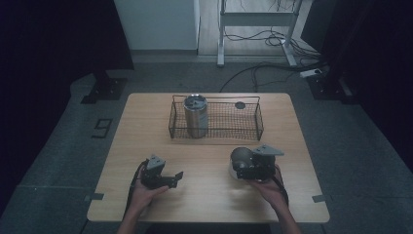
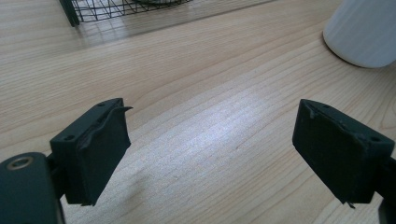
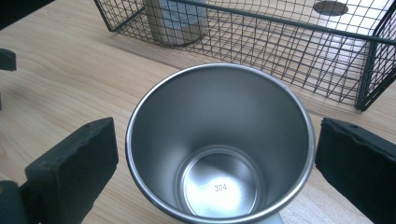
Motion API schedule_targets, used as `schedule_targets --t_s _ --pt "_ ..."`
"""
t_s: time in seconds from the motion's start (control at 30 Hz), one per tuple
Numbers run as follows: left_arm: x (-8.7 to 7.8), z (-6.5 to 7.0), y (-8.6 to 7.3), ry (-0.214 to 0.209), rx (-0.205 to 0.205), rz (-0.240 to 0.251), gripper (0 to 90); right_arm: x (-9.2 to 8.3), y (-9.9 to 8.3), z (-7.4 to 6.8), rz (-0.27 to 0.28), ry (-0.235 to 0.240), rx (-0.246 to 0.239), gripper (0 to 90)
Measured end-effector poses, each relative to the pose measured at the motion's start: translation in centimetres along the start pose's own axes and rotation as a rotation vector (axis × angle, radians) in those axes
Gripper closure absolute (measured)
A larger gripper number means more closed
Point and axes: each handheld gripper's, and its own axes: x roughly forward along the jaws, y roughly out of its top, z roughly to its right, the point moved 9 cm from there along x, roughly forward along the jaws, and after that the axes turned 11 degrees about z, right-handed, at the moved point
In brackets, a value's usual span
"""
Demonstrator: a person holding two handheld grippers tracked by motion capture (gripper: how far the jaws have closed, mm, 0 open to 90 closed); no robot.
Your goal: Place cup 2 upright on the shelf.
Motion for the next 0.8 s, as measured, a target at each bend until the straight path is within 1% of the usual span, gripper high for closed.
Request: schedule_targets --t_s 0.17,0.27,0.47,0.57,0.67,0.7,0.8 --pt "0.0 0.0 0.0 -0.001 -0.001 -0.001 10.9 0.5 -0.3 0.0 -0.018 -0.01 -0.01 0.0" --pt "0.1 0.1 -0.1 -0.003 0.002 -0.008 10.9 1.0 -0.8 0.1 -0.04 -0.019 -0.016 0.0" --pt "0.3 0.2 -0.3 -0.005 0.0 -0.012 10.9 1.7 -1.4 0.3 -0.058 -0.036 -0.03 0.0" --pt "0.3 0.3 -0.3 -0.008 -0.003 -0.014 10.9 1.7 -1.5 0.3 -0.061 -0.033 -0.03 0.5" --pt "0.2 0.6 -0.1 -0.038 -0.024 0.0 11.4 1.8 -1.7 0.2 -0.061 -0.021 -0.029 3.6" --pt "0.2 0.6 0.0 -0.039 -0.026 0.004 11.5 1.8 -1.7 0.2 -0.057 -0.01 -0.027 5.0" --pt "0.1 0.7 0.1 -0.039 -0.023 0.01 11.5 1.9 -1.8 0.2 -0.049 -0.004 -0.044 5.4"
